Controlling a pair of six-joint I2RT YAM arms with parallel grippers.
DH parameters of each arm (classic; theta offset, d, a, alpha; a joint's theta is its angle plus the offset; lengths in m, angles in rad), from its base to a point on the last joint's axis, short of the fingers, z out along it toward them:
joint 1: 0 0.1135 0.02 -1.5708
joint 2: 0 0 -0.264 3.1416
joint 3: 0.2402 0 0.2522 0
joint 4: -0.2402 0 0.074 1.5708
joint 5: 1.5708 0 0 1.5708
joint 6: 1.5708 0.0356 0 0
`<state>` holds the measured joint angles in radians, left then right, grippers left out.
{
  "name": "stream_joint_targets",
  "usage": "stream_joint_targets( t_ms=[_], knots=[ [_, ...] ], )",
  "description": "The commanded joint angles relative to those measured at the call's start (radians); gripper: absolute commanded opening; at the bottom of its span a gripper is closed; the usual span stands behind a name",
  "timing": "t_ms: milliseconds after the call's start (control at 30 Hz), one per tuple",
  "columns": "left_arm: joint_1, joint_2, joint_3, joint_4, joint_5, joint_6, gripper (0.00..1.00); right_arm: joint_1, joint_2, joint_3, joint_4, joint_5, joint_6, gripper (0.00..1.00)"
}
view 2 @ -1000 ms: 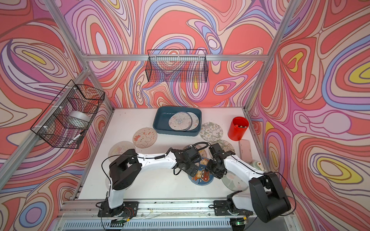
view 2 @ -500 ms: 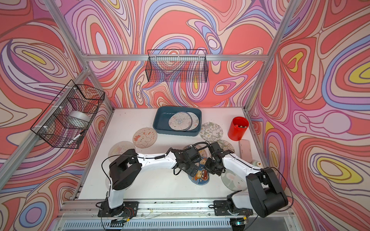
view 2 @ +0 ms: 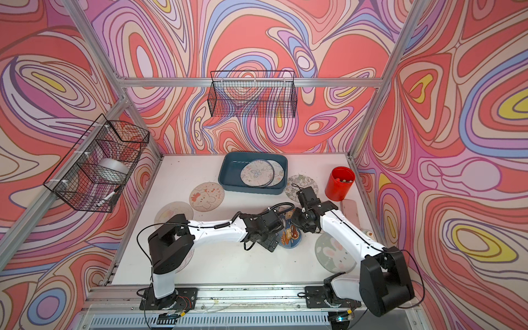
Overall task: Put the coasters into the storage box
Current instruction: Pick up the coaster from the center of the board, then place the coaster in the storage box.
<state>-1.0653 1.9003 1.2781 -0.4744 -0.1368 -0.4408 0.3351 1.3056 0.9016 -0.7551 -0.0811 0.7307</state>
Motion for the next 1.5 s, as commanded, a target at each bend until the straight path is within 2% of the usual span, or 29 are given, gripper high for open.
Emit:
stream_joint_targets(
  t_ms=[0, 233, 500, 833, 1067, 1333, 1467],
  knots=[
    [0.023, -0.102, -0.043, 0.034, -0.045, -0.010, 1.00, 0.000, 0.028, 0.073, 0.007, 0.059, -0.063, 0.00],
    [0.068, -0.283, -0.182, 0.117, -0.140, -0.069, 1.00, 0.001, 0.103, 0.221, 0.092, 0.010, -0.157, 0.00],
    [0.120, -0.463, -0.335, 0.259, -0.155, -0.107, 1.00, 0.002, 0.246, 0.470, 0.143, -0.024, -0.252, 0.00],
    [0.136, -0.551, -0.485, 0.492, -0.083, -0.174, 1.00, 0.013, 0.521, 0.758, 0.277, -0.111, -0.314, 0.00],
    [0.138, -0.609, -0.579, 0.640, -0.079, -0.181, 1.00, 0.027, 0.732, 0.959, 0.306, -0.136, -0.354, 0.00],
    [0.158, -0.699, -0.674, 0.758, -0.128, -0.174, 1.00, 0.029, 0.908, 1.071, 0.384, -0.156, -0.366, 0.00],
    [0.175, -0.720, -0.692, 0.754, -0.145, -0.180, 1.00, 0.029, 1.001, 1.127, 0.364, -0.108, -0.360, 0.00]
  ],
)
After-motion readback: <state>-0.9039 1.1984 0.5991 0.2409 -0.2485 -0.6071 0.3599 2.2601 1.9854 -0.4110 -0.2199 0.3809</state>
